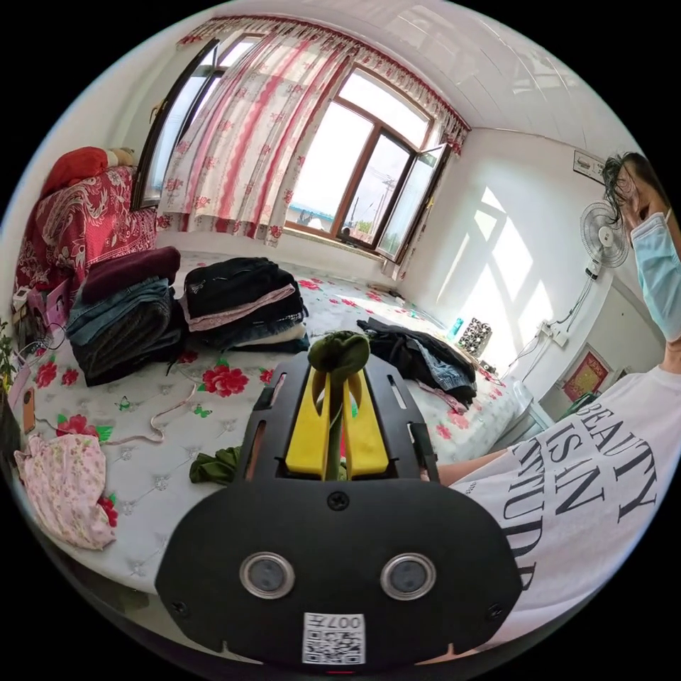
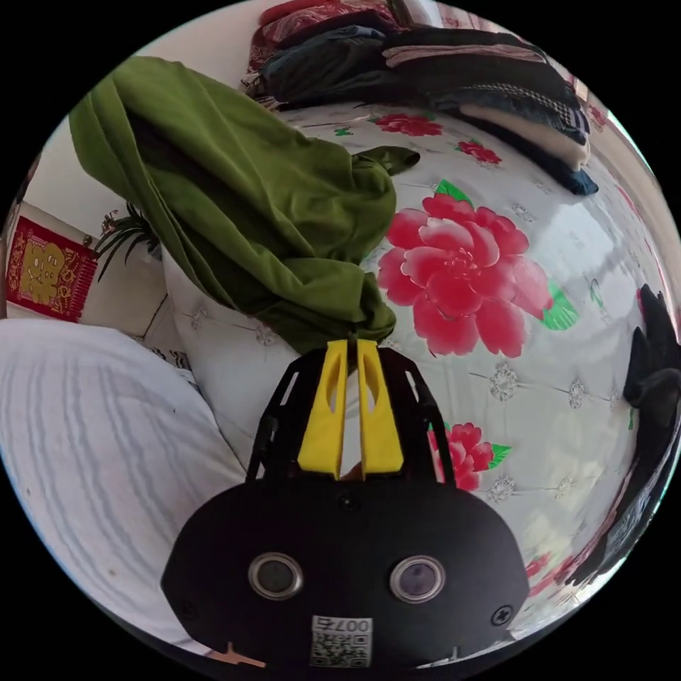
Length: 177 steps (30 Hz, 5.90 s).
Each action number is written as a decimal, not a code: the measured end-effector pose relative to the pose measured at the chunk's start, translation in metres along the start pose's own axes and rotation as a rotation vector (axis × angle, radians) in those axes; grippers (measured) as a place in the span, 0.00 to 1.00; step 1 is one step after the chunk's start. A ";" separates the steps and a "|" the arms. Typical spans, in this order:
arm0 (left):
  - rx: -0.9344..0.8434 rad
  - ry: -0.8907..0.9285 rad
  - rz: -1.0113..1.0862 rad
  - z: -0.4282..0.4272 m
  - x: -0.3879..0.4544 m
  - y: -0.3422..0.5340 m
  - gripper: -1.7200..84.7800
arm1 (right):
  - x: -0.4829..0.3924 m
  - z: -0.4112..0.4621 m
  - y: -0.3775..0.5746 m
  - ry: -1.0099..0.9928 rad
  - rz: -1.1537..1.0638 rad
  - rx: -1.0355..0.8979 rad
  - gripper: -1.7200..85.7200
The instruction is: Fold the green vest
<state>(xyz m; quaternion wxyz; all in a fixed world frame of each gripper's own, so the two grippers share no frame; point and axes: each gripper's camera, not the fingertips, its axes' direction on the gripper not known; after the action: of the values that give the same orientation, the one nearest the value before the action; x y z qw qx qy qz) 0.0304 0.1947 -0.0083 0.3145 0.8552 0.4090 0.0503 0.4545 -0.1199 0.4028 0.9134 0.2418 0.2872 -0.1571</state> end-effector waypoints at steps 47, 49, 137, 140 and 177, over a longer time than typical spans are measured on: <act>-0.537 -0.096 -0.366 0.158 -0.196 0.175 0.11 | 0.090 -0.181 0.133 -0.182 0.542 0.218 0.02; -0.588 -0.104 -0.372 0.184 -0.191 0.180 0.13 | 0.093 -0.183 0.128 -0.177 0.547 0.213 0.02; -0.618 -0.216 -0.481 0.076 -0.402 0.155 0.13 | 0.237 -0.183 0.107 -0.171 0.794 0.265 0.07; -0.676 -0.228 -0.484 0.070 -0.374 0.194 0.13 | 0.228 -0.167 0.117 -0.145 0.770 0.199 0.08; -0.324 0.248 -0.799 -0.115 -0.482 0.111 0.01 | 0.377 -0.299 0.357 -0.909 0.818 0.675 0.02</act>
<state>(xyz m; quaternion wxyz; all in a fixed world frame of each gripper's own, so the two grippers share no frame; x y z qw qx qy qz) -0.2529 -0.1528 0.2302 0.3877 0.5573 0.7287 0.0903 0.7679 0.2809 0.0868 0.8039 0.5113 -0.3020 0.0333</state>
